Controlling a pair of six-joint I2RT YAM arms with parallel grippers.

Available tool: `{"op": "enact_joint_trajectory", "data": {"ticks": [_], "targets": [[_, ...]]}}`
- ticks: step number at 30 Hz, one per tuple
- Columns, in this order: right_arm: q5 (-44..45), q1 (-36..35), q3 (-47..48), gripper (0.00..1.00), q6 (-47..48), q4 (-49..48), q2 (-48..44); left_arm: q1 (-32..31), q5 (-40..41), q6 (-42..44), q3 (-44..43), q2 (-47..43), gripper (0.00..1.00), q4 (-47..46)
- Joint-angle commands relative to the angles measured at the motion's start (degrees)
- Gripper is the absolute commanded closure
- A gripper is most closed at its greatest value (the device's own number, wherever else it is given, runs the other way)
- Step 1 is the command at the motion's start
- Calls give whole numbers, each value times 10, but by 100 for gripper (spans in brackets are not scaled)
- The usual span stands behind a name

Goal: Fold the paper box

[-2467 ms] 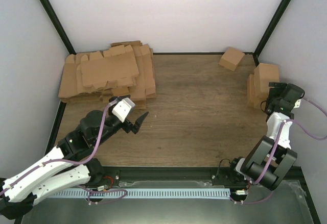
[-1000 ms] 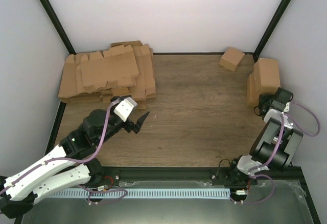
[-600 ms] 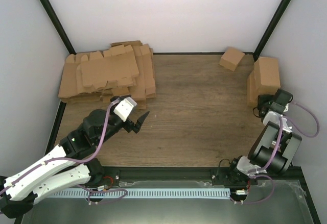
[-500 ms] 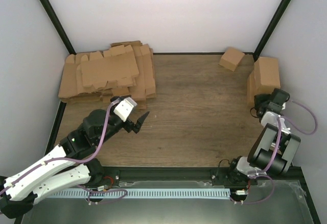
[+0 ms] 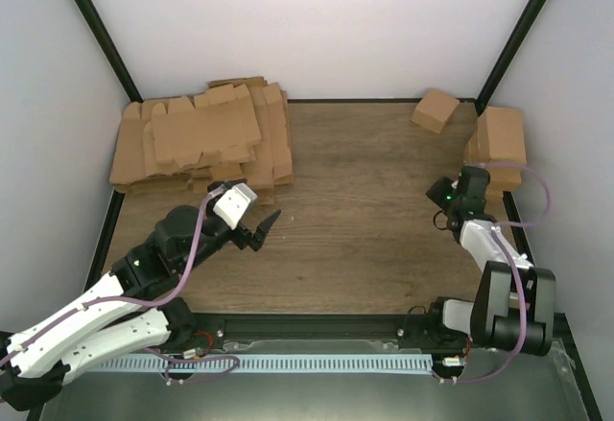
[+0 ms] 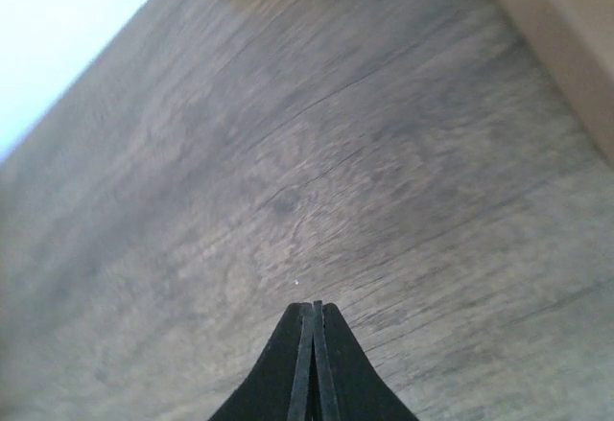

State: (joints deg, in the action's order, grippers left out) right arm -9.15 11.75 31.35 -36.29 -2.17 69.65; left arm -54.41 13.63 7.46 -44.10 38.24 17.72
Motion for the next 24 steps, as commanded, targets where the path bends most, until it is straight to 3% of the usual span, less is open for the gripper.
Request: {"op": "enact_joint_trajectory", "data": {"ticks": [1, 10, 24], "targets": [[96, -72, 56, 99, 176, 10, 45, -1, -10, -8, -6, -4, 0, -4], [209, -98, 166, 96, 229, 87, 211, -2, -27, -9, -4, -4, 0, -8], [352, -98, 250, 99, 249, 108, 341, 0, -18, -11, -4, 13, 0, -8]]}}
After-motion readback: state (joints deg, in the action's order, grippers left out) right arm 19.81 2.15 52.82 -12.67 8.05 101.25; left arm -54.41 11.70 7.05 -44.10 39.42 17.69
